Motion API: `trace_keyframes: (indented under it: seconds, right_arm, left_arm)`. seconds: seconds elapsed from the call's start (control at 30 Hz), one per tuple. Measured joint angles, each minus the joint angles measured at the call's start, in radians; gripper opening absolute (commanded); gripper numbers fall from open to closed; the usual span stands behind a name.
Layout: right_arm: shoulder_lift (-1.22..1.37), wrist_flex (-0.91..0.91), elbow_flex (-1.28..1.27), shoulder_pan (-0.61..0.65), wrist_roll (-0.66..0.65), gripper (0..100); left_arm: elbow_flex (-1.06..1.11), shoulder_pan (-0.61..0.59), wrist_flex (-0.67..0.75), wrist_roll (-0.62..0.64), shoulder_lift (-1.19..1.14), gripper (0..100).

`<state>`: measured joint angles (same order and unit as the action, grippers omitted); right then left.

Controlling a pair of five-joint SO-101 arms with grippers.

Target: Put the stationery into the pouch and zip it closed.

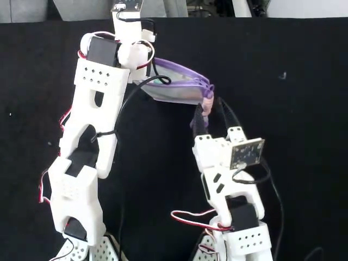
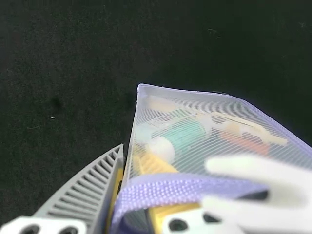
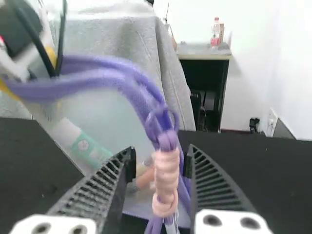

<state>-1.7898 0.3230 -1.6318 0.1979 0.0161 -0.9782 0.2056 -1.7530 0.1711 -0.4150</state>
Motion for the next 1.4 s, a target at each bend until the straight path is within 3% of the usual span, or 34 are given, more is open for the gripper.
trace_keyframes:
  seconds: [0.27, 0.47, 0.6, 0.77, 1.0, 1.4]
  right_arm:
    - [0.433, -0.017, 0.242, 0.0, 0.052, 16.2]
    - [0.703, -0.075, 0.299, -0.072, 0.075, 12.6]
    - [0.69, -0.078, 0.298, -0.075, 0.075, 4.1]
    - [0.563, -0.078, 0.241, -0.078, 0.075, 12.4]
    - [0.404, -0.04, 0.207, -0.078, 0.075, 6.9]
    - [0.457, -0.04, 0.203, -0.064, 0.032, 1.2]
  left_arm:
    - [0.0, 0.0, 0.0, 0.0, 0.0, 3]
    - [0.0, 0.0, 0.002, 0.0, 0.0, 3]
    - [0.0, 0.0, 0.002, 0.0, 0.0, 3]
    - [0.0, 0.0, 0.002, 0.0, 0.0, 3]
    - [0.0, 0.0, 0.002, 0.0, 0.0, 3]
    - [0.0, 0.002, 0.002, 0.0, -0.003, 3]
